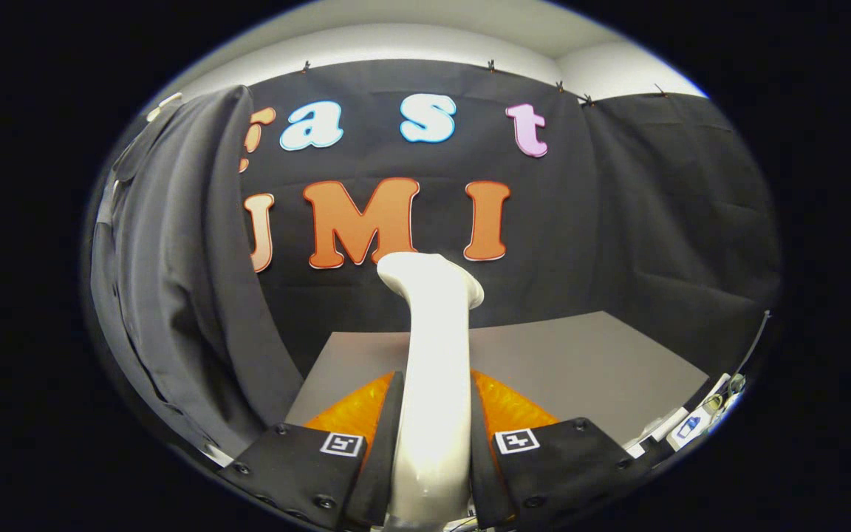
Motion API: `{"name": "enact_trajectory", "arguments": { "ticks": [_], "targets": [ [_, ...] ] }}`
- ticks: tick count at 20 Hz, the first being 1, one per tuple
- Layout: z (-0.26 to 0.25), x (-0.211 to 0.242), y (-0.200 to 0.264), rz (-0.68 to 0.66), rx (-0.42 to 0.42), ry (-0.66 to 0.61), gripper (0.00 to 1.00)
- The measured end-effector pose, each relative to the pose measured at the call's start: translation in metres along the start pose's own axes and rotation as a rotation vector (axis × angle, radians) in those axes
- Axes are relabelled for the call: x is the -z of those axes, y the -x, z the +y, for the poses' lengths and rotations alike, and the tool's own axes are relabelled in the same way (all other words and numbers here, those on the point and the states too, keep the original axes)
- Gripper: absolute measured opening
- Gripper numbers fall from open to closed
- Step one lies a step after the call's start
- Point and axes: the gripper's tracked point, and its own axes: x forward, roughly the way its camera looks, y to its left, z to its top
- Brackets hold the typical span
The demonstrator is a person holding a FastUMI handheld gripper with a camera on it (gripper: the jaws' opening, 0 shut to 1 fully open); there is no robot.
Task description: Iron the clothes twice with a garment steamer, once on the left side and once on the right side.
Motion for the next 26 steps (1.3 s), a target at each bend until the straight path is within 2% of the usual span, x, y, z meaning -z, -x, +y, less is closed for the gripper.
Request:
{"name": "enact_trajectory", "arguments": {
  "ticks": [8, 13, 19, 26],
  "targets": [
    [0.030, -0.030, 0.096, -0.168, 0.009, 0.007, 0.51],
    [0.073, -0.042, 0.145, -0.248, -0.024, 0.021, 0.51],
    [0.149, -0.053, 0.162, -0.314, -0.082, 0.022, 0.51],
    [0.233, -0.037, 0.146, -0.337, -0.129, 0.043, 0.51]
  ]
}}
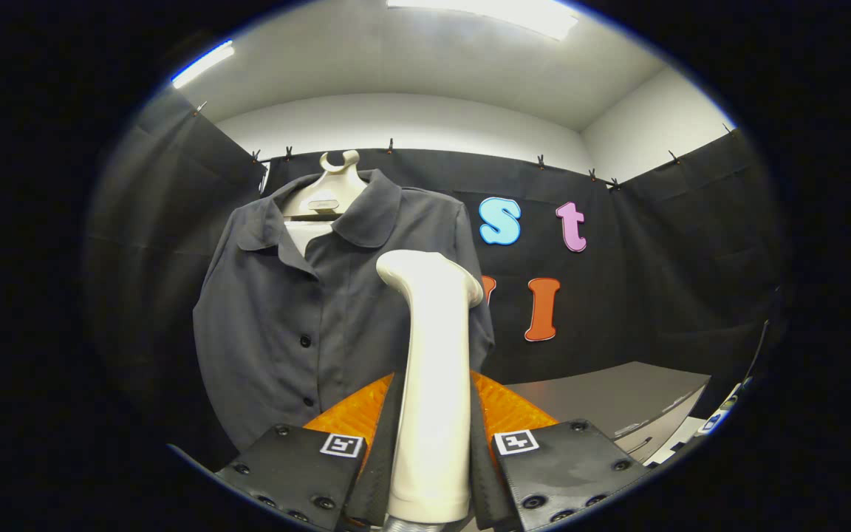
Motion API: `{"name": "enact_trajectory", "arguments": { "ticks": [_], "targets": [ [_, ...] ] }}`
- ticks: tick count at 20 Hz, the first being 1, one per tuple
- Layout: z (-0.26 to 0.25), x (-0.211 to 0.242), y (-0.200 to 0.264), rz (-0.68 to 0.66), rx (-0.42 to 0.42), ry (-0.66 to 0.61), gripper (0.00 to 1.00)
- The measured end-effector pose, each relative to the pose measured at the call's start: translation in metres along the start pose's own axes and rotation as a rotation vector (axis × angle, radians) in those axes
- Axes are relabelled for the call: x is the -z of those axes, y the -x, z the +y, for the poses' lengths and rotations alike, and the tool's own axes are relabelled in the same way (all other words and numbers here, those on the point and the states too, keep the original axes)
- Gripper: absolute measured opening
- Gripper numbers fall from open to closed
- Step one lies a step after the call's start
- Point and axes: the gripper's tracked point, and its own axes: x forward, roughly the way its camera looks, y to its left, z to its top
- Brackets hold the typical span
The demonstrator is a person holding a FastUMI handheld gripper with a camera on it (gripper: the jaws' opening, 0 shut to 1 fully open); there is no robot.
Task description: Iron the clothes twice with a garment steamer, once on the left side and once on the right side.
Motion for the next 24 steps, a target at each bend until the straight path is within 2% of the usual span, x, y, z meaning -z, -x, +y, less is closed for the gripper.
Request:
{"name": "enact_trajectory", "arguments": {
  "ticks": [3, 10, 24],
  "targets": [
    [0.013, 0.013, -0.013, 0.001, 0.021, 0.026, 0.51],
    [0.016, 0.024, -0.006, 0.008, 0.046, 0.042, 0.51],
    [0.023, 0.121, 0.048, 0.192, 0.034, 0.066, 0.51]
  ]
}}
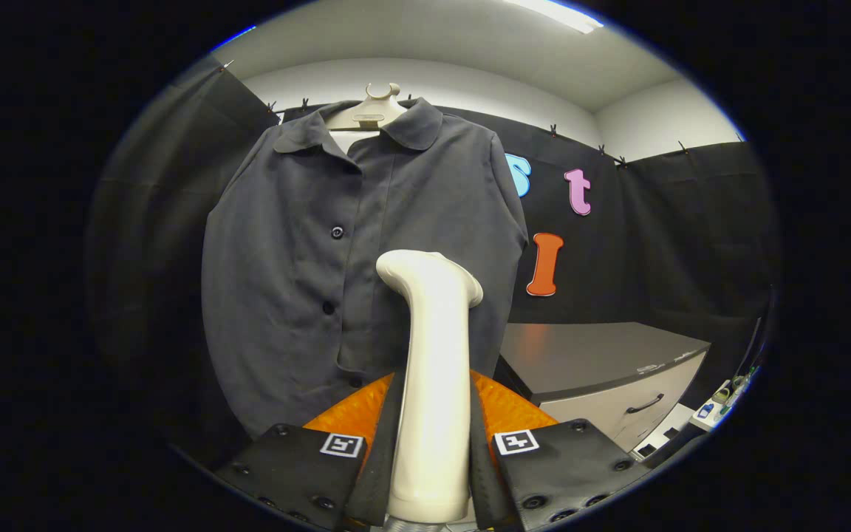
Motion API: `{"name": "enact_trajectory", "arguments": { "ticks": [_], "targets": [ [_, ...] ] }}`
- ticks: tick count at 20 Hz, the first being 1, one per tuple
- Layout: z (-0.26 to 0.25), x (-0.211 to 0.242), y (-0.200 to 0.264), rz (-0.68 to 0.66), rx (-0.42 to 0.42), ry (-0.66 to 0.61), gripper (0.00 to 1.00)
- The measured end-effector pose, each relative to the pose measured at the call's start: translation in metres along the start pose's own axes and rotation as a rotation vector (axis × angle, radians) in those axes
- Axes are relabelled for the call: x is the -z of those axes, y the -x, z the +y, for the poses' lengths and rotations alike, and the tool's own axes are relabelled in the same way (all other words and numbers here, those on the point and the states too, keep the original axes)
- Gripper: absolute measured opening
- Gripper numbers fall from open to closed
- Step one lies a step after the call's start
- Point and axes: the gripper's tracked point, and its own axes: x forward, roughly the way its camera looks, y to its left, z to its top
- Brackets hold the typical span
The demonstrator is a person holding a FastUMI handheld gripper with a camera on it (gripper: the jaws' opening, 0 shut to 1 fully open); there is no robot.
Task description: Iron the clothes twice with a garment steamer, once on the left side and once on the right side.
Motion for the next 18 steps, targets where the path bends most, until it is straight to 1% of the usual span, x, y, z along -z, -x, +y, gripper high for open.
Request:
{"name": "enact_trajectory", "arguments": {
  "ticks": [7, 18],
  "targets": [
    [0.005, 0.045, 0.010, 0.072, 0.001, 0.004, 0.51],
    [0.003, 0.098, 0.029, 0.192, 0.015, -0.003, 0.51]
  ]
}}
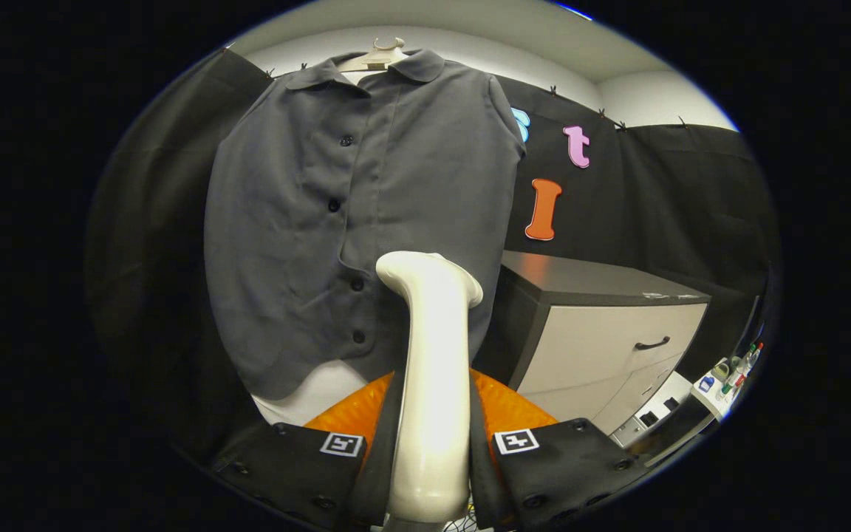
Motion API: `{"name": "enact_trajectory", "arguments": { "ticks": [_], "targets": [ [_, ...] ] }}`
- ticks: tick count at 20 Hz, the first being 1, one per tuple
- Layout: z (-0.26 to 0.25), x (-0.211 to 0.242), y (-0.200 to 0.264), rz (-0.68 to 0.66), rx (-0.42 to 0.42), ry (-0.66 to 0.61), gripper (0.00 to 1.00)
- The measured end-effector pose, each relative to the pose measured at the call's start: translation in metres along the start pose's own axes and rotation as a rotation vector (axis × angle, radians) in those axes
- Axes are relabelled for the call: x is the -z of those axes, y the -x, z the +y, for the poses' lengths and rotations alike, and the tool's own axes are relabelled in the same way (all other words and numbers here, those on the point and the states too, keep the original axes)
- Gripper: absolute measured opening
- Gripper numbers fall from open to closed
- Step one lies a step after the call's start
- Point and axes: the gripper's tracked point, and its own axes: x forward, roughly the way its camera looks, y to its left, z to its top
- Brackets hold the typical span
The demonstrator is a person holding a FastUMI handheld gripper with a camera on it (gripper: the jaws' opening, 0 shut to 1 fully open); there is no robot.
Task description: Iron the clothes twice with a garment steamer, once on the left side and once on the right side.
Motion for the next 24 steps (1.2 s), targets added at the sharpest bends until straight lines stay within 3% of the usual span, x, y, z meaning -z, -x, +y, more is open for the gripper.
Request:
{"name": "enact_trajectory", "arguments": {
  "ticks": [5, 10, 14, 18, 24],
  "targets": [
    [-0.003, 0.009, 0.002, 0.026, 0.014, -0.018, 0.51],
    [0.000, -0.019, 0.017, -0.051, 0.020, -0.025, 0.51],
    [0.007, -0.065, 0.031, -0.143, -0.023, -0.091, 0.47],
    [0.020, -0.084, 0.034, -0.169, -0.076, -0.079, 0.41],
    [0.042, -0.132, 0.047, -0.283, -0.137, -0.076, 0.41]
  ]
}}
